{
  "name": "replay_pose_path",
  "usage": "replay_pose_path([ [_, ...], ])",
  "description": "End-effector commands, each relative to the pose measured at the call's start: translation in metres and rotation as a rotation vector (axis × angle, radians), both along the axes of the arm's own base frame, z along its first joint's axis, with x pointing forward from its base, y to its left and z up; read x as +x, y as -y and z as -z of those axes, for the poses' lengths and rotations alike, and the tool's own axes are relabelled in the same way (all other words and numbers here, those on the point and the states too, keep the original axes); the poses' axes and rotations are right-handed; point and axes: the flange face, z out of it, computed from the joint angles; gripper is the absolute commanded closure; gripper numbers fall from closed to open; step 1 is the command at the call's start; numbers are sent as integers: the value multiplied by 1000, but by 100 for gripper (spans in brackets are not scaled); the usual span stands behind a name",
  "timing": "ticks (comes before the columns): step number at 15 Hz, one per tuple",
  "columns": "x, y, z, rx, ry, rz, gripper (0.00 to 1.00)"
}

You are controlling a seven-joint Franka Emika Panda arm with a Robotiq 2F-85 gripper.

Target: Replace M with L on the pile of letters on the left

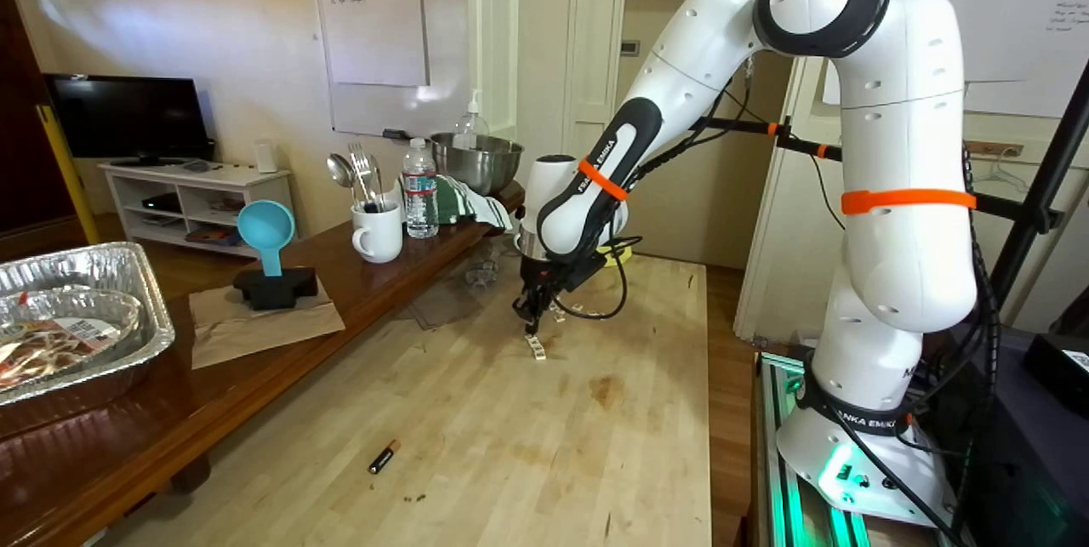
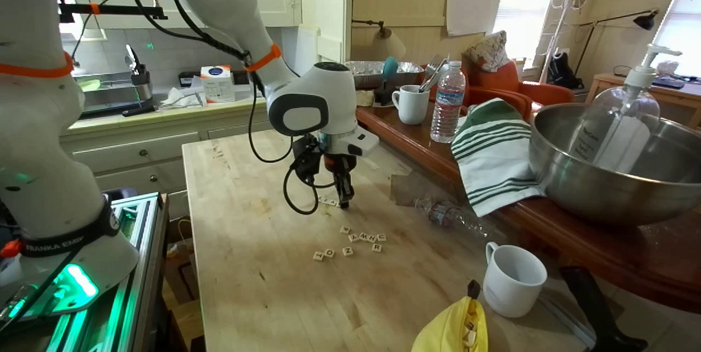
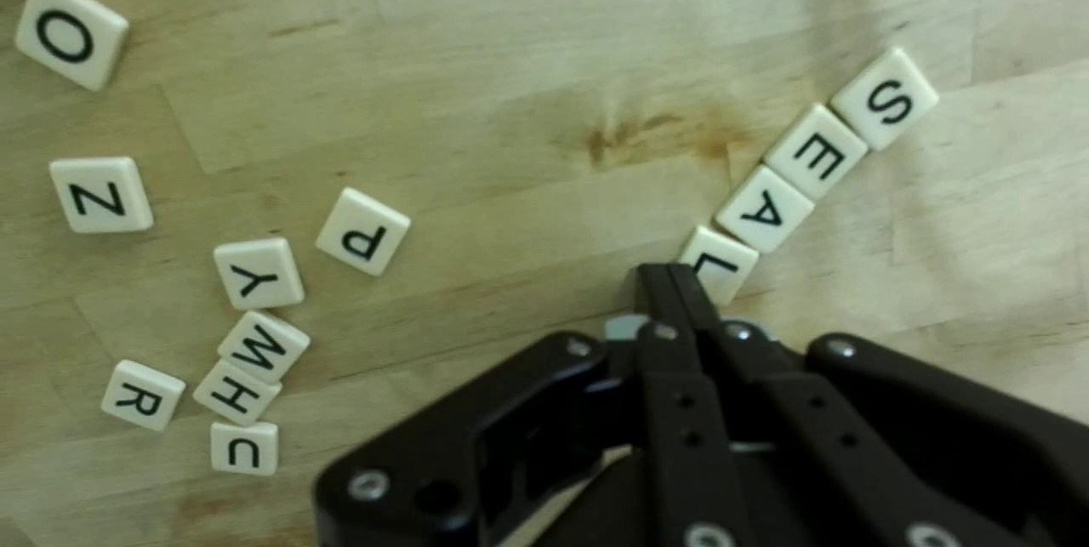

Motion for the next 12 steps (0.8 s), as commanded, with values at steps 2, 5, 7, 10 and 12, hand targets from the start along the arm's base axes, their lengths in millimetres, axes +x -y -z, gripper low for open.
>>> replay_pose_path([
  [2,-2,-2,14,13,-67,75,100],
  [5,-2,-2,14,20,-79,108,100],
  [7,-2,-2,13,24,-81,126,100],
  [10,-2,-3,13,30,-92,142,100],
  [12,-2,-3,13,34,-101,154,100],
])
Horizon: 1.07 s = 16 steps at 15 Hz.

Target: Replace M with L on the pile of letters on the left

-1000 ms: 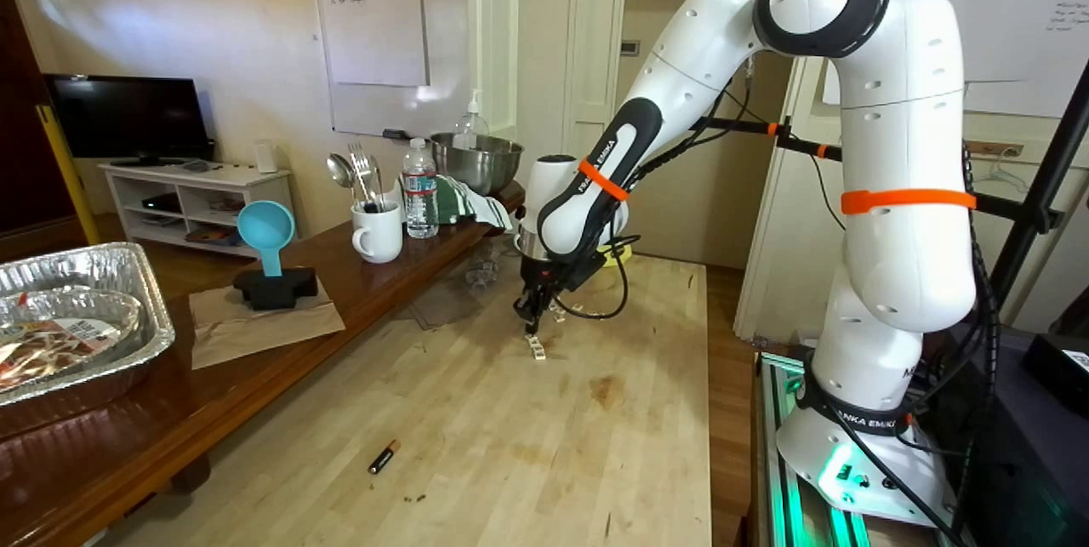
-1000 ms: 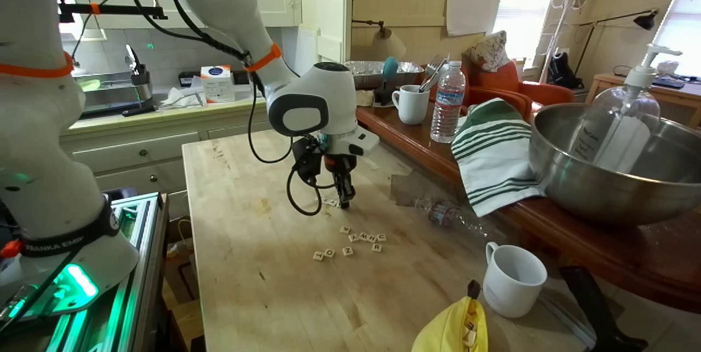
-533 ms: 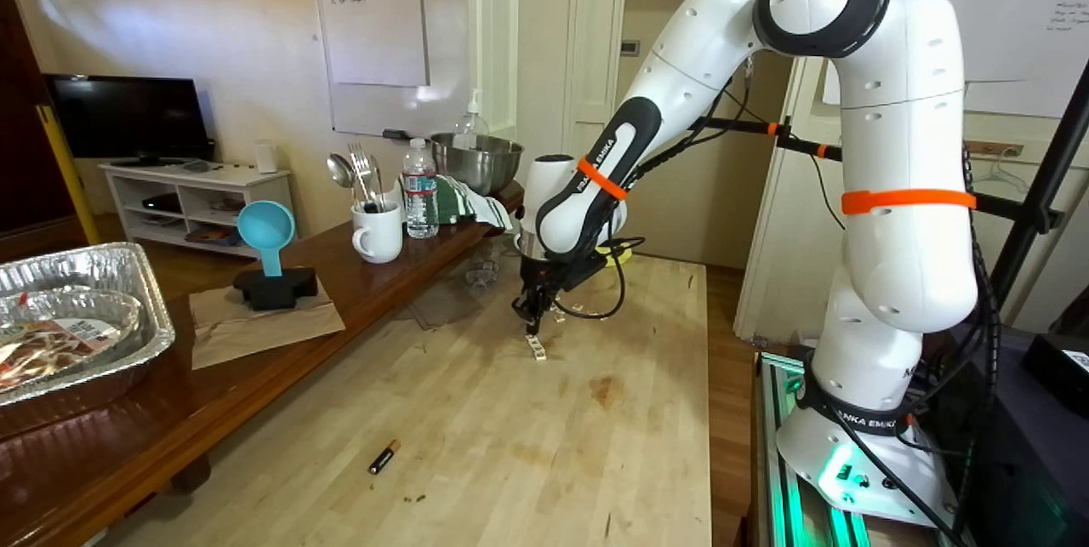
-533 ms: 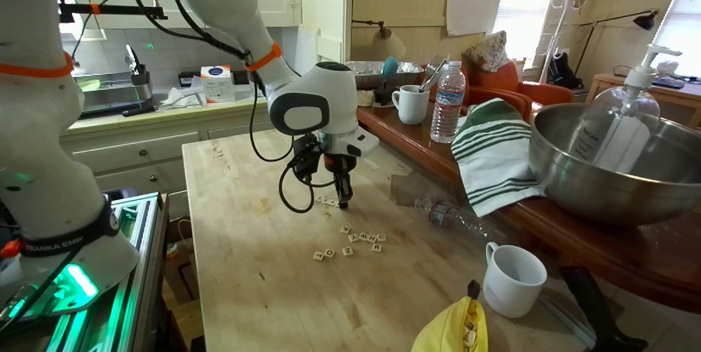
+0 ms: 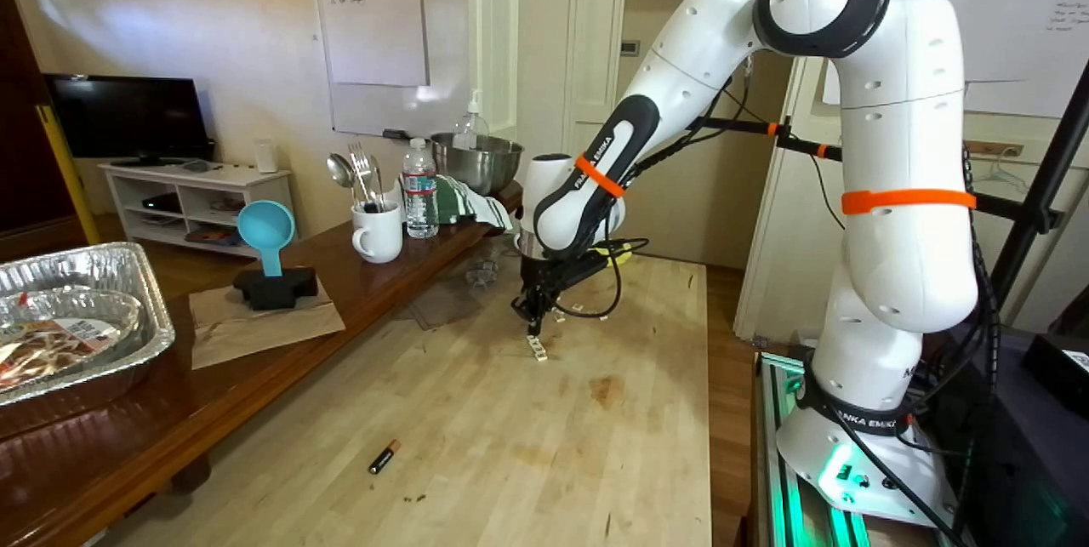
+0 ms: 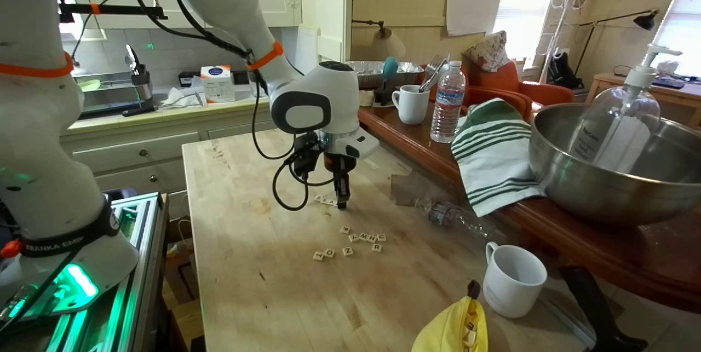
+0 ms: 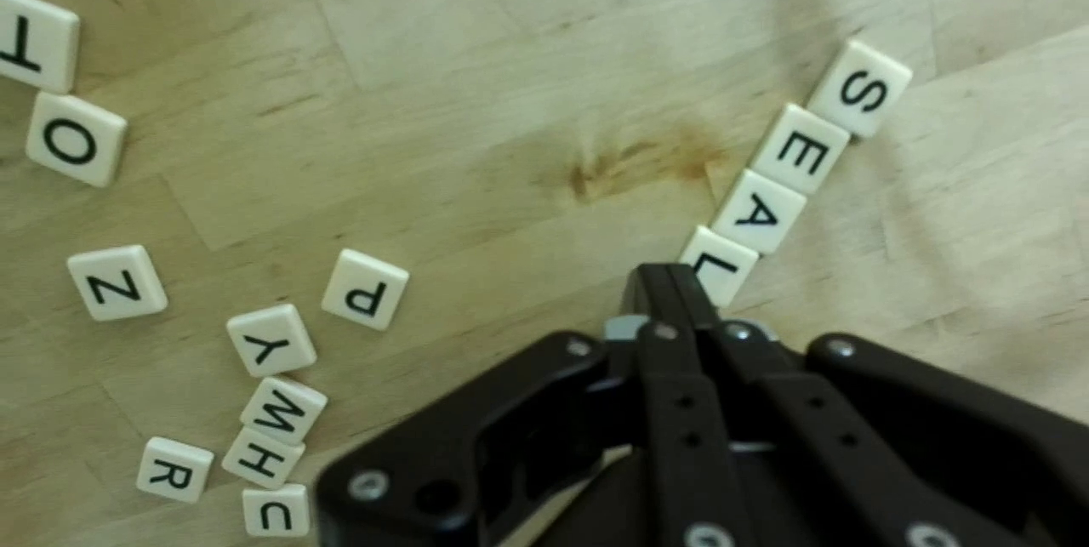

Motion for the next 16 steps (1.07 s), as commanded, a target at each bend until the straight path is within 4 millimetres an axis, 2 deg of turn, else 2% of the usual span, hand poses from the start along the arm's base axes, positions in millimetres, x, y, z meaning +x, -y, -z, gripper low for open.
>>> replay_pose_path([
  [1,-3,-3,13,18,-59,42,100],
  [16,-2,-7,-16,34,9,25,100],
])
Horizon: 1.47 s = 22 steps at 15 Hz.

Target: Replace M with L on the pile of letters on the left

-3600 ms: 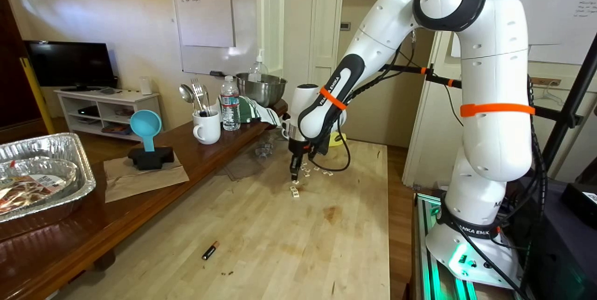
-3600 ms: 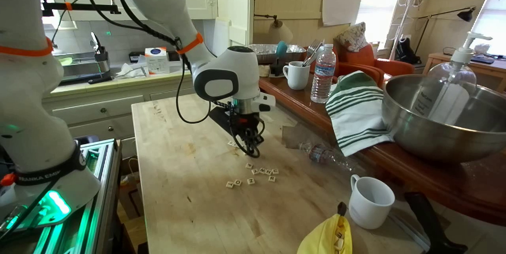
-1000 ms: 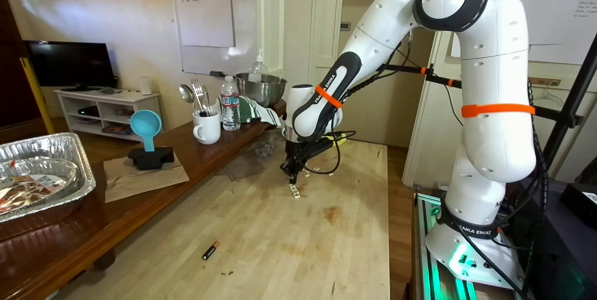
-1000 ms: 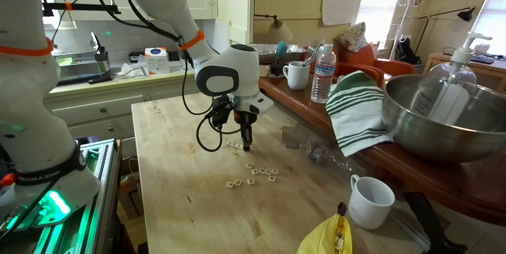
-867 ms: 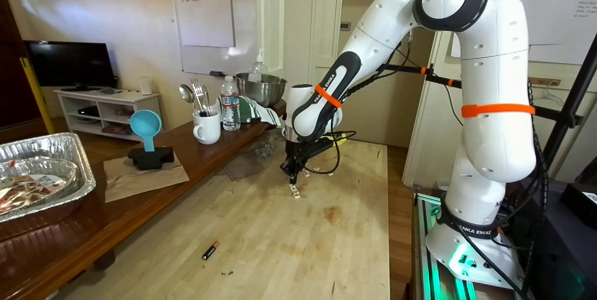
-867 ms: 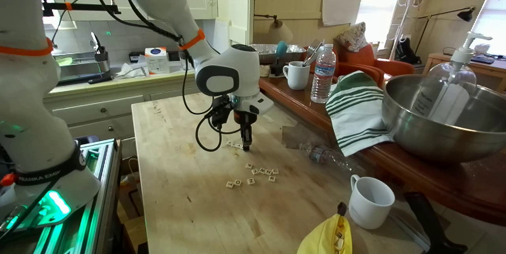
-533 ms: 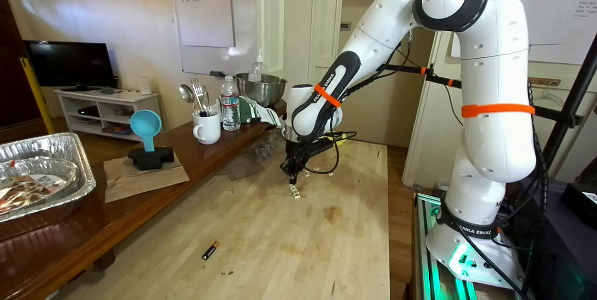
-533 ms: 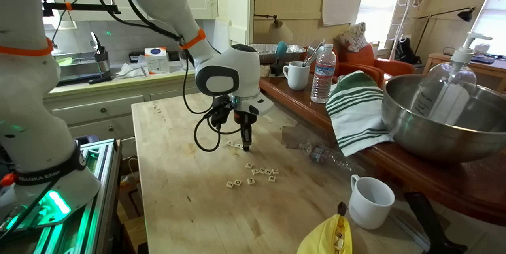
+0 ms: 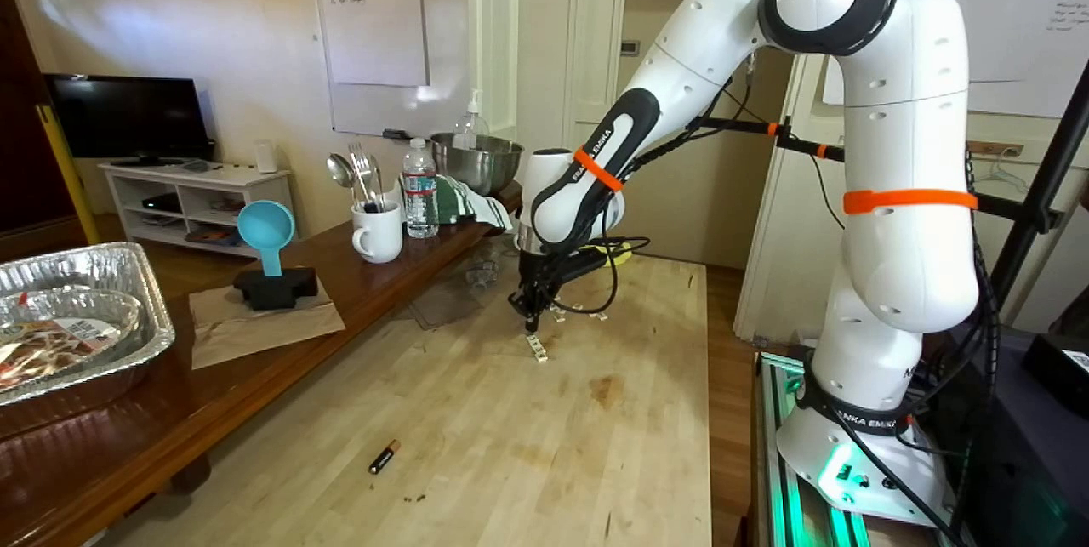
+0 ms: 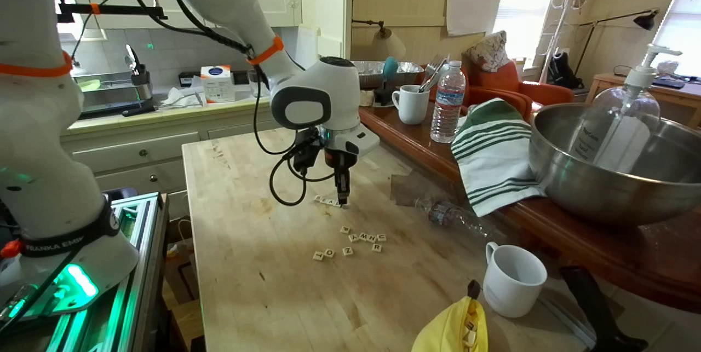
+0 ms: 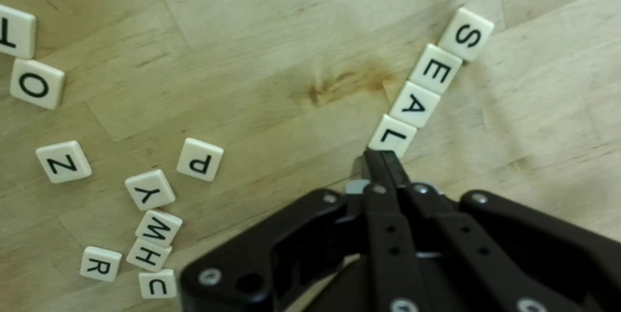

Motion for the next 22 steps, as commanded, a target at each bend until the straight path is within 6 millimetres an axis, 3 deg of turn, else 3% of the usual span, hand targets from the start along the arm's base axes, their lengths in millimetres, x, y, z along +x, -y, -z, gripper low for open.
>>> replay_pose_path([
  [1,-5,-7,-9,17,5,-36,100],
  [10,-9,-32,-33,23,75,-502,100],
  [12,-10,-37,-34,27,69,-614,72],
  [22,-18,-43,-33,15,27,-963,2],
])
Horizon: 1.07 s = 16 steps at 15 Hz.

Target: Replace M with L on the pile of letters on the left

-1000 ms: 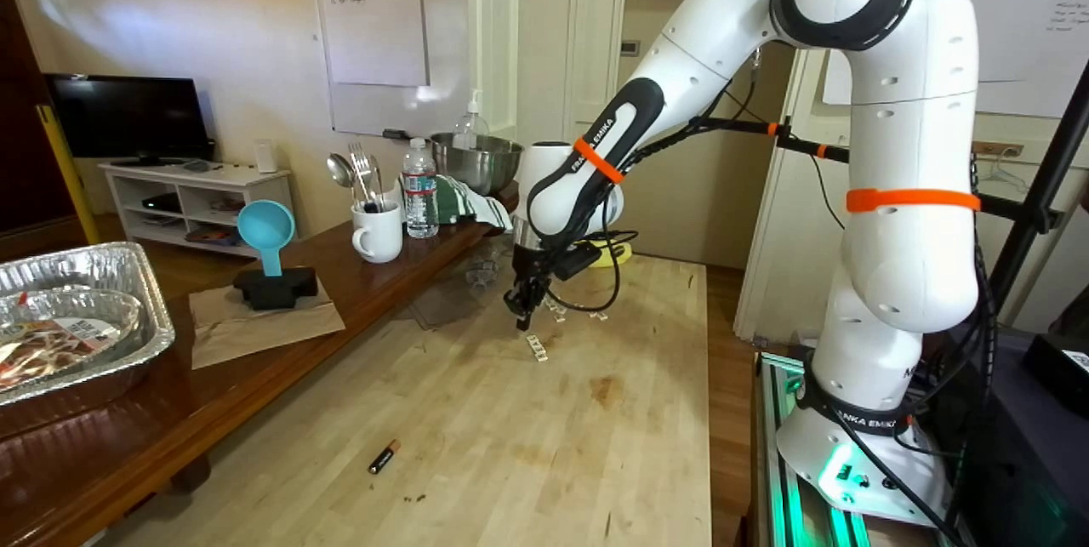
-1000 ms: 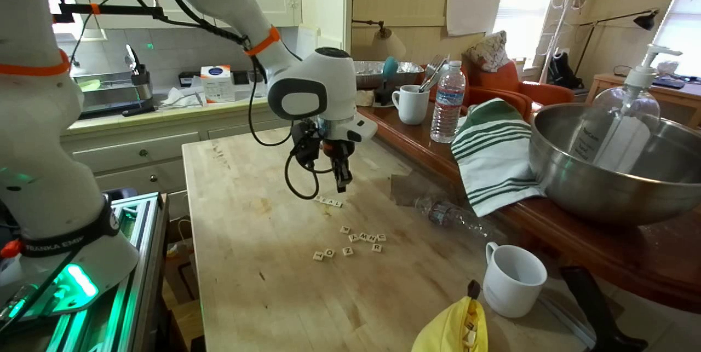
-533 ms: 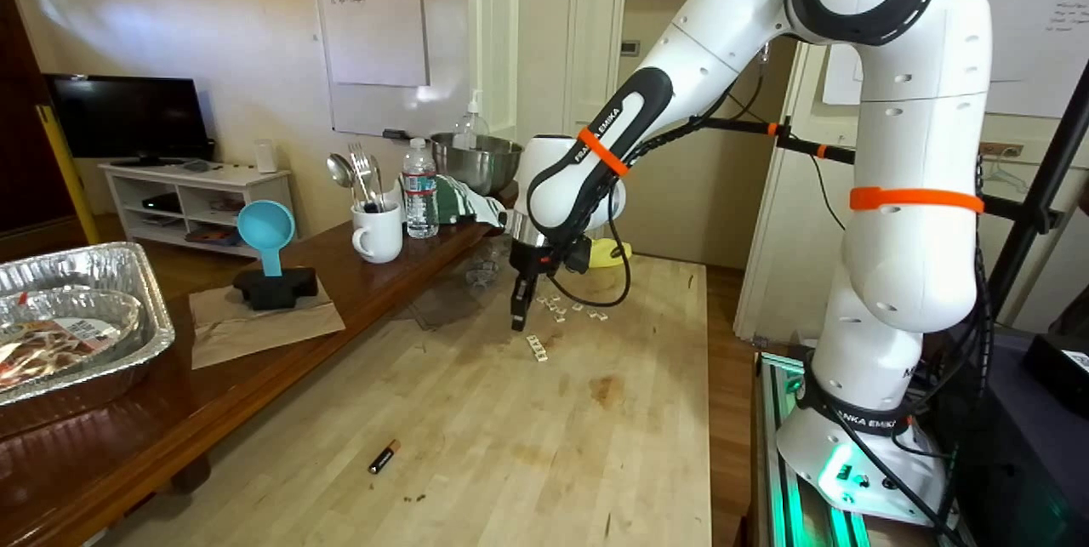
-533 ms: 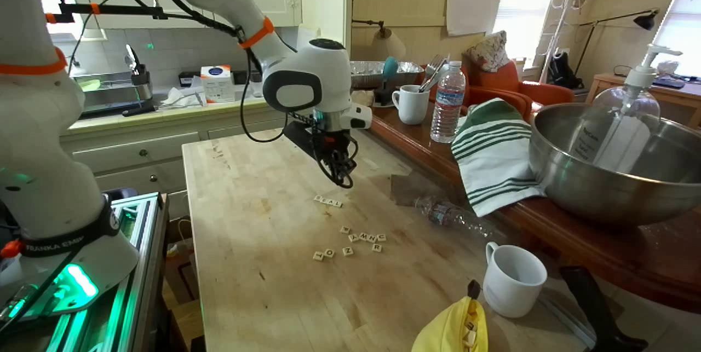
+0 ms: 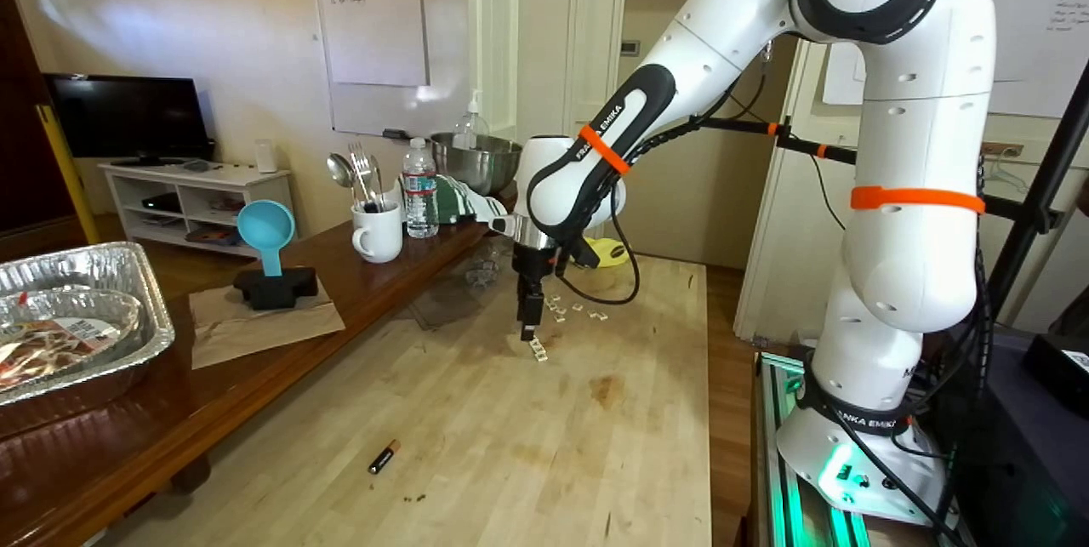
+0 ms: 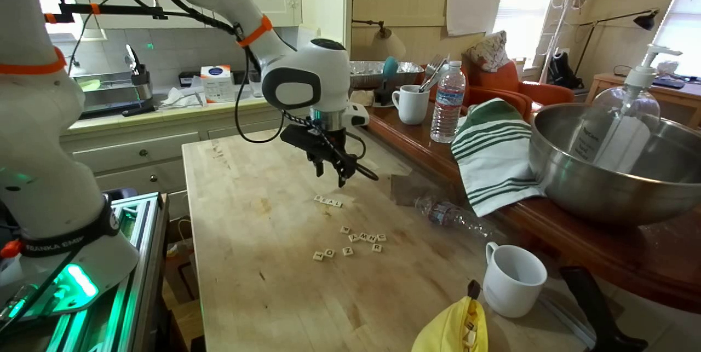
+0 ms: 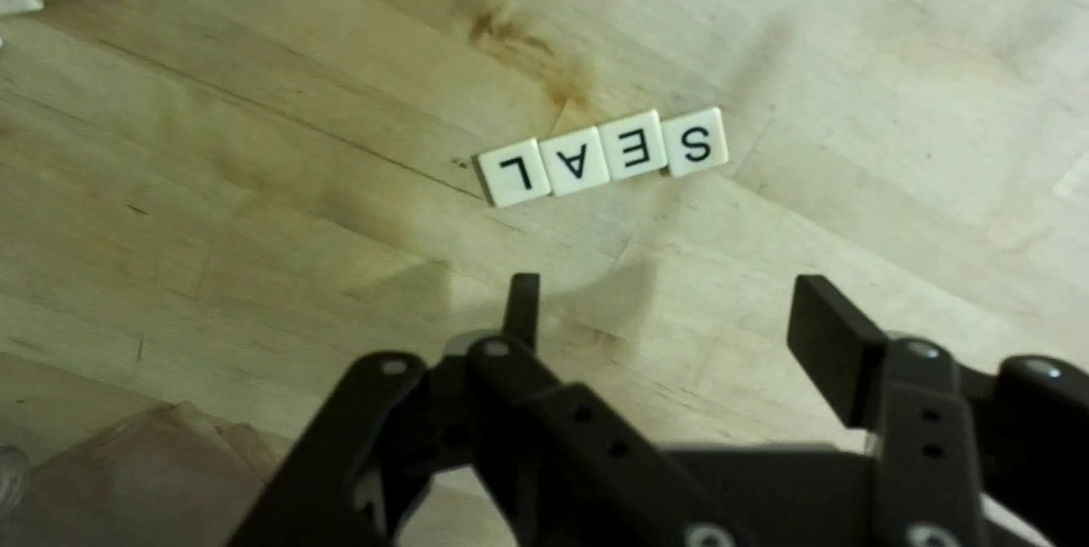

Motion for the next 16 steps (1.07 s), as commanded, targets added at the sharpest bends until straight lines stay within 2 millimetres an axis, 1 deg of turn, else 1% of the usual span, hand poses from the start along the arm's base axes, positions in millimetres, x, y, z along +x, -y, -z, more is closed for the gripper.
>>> replay_pose_path([
  [1,-10,1,-5,-5,-18,-110,0],
  [8,-18,3,-14,-28,-5,-207,0],
  [16,-28,7,-22,-43,10,-182,0],
])
